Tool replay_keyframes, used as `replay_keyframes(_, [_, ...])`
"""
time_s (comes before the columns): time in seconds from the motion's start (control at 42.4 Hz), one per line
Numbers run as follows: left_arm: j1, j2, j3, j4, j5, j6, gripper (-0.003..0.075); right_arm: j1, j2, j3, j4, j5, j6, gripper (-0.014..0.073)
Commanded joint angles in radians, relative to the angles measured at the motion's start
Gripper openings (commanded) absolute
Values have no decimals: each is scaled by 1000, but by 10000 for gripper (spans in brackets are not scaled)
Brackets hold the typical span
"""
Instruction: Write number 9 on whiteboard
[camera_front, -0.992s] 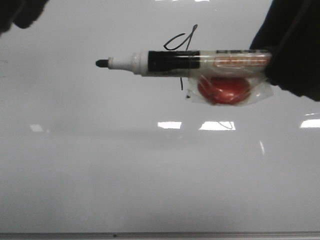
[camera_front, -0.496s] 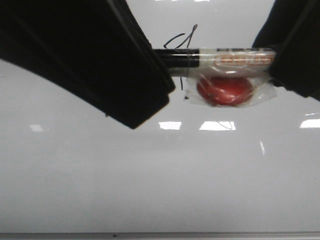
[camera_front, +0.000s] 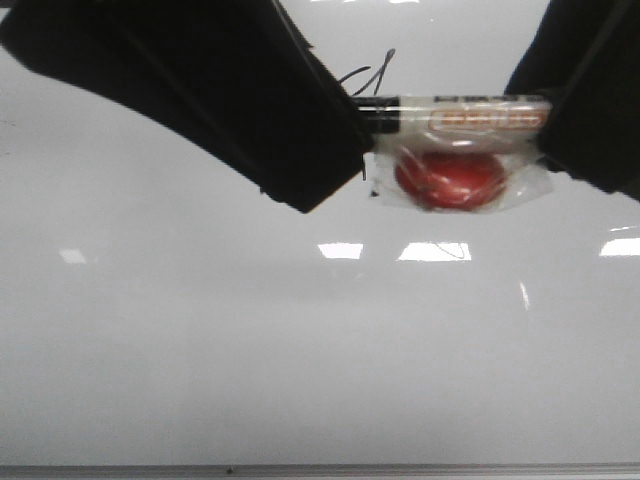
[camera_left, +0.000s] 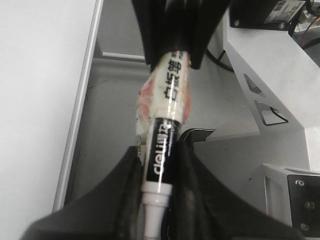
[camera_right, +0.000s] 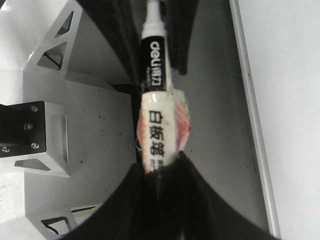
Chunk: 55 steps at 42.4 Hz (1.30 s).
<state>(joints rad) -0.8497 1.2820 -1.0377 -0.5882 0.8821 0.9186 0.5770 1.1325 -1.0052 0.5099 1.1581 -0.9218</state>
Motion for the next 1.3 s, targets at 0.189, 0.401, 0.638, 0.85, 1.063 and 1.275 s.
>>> replay_keyframes(0.189, [-5,-21,-33,-40,-48,-4,-19,0,-21,-26,48,-9,-7,381])
replay_keyframes(0.401, [-3,-65,-33,182,-55,-184,-19,-99,-84,-42,-118,-9,188,558])
replay_keyframes(0.638, [24,-181,-33,652,-55,-687,-19,-268,-176,-42,-225,-8,336,558])
replay_keyframes(0.85, [272,-257,-23,844,-106,-906,-19,-289,-202,-42,-225,-13,336,558])
replay_keyframes(1.063, [729,-226,134,633,-534,-941,-19,-289,-200,-42,-225,-30,336,558])
replay_keyframes(1.275, [825,-66,239,597,-814,-941,-19,-289,-200,-42,-224,-52,336,558])
